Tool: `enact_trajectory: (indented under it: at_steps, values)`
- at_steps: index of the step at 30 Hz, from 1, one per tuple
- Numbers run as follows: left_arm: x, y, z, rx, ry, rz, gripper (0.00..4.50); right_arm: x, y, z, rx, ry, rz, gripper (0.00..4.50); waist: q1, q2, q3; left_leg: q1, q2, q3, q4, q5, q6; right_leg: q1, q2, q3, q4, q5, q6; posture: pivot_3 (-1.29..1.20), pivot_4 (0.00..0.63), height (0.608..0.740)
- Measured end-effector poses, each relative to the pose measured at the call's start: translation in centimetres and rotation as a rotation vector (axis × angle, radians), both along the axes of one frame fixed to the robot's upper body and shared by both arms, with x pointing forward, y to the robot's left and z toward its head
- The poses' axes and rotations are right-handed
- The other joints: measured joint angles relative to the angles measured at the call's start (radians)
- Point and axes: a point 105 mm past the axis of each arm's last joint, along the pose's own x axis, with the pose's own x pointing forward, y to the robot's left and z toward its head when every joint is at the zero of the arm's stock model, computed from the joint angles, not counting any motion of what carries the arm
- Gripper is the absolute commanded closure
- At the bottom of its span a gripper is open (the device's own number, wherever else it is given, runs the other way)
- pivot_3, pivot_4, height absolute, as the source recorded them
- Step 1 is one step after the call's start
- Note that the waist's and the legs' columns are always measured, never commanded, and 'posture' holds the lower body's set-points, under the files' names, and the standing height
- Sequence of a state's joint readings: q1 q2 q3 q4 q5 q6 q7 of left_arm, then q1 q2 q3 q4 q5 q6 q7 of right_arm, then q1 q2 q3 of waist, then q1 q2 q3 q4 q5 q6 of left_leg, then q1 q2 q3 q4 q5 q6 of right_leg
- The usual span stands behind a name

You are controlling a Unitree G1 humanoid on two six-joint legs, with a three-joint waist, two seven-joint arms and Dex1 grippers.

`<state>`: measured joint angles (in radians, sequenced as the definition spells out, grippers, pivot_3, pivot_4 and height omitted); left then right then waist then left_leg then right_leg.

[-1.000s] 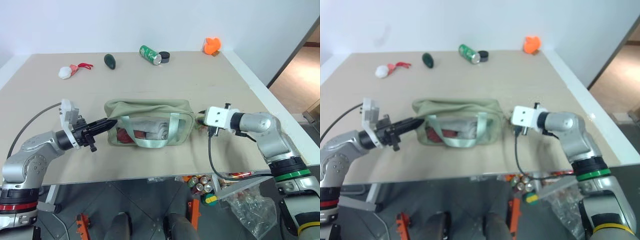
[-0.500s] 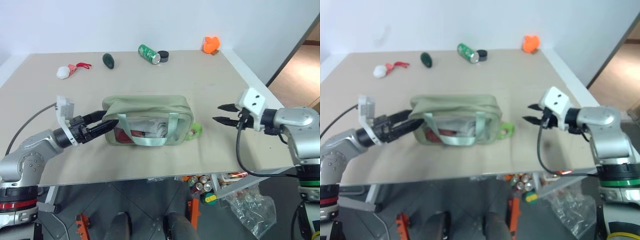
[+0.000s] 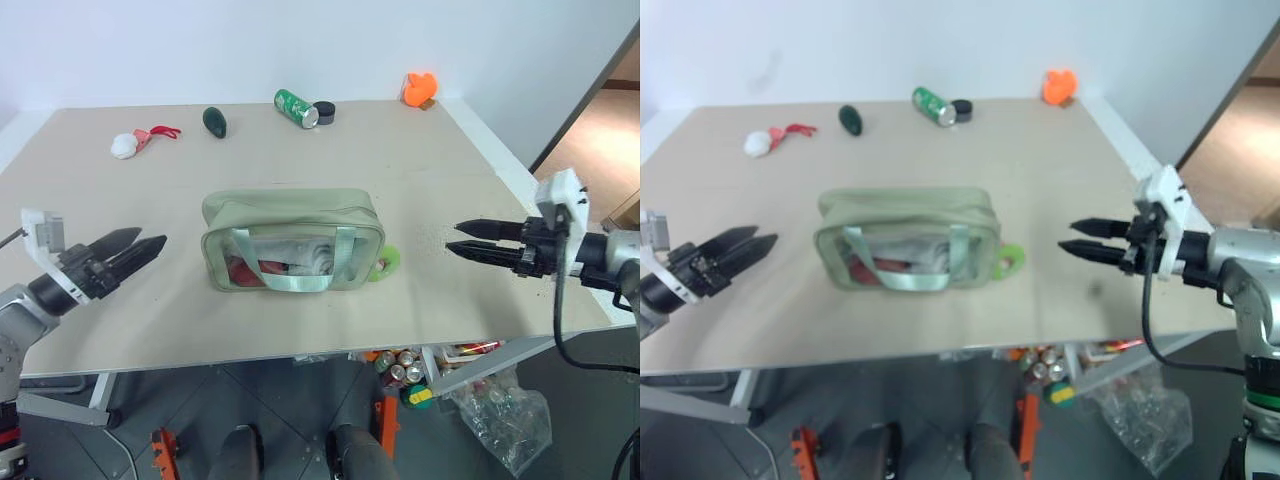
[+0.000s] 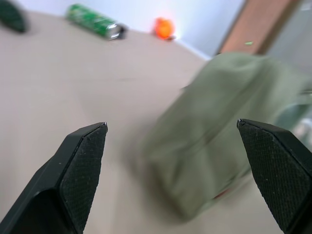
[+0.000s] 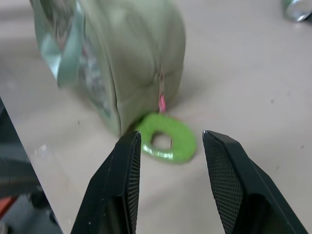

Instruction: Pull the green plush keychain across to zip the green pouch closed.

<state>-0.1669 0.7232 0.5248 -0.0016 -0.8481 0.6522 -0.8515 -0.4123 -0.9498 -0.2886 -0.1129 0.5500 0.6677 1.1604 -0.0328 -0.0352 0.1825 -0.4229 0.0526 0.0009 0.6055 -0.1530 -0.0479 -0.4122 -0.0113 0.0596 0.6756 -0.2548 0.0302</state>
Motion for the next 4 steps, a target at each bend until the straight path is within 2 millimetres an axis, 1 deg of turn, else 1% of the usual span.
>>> enact_trajectory:
  at_steps: [2,4]
  values:
    - [-0.05,0.44,-0.63,-0.007,0.022,0.012,0.08,-0.15,0.28,-0.20,0.030,0.016,0.002,2.47,0.000,-0.001,0.000,-0.001,0.000,0.000,0.000,0.000,0.000,0.000,0.000,0.000,0.000,0.000,0.000,0.00,0.150,0.740]
    - [-0.08,0.48,-0.68,-0.013,0.024,0.010,0.08,-0.15,0.51,-0.35,0.052,0.024,0.000,2.47,0.000,-0.001,0.000,-0.002,0.000,0.000,0.000,0.000,0.000,-0.001,0.000,0.000,0.000,0.000,0.000,0.00,0.150,0.740]
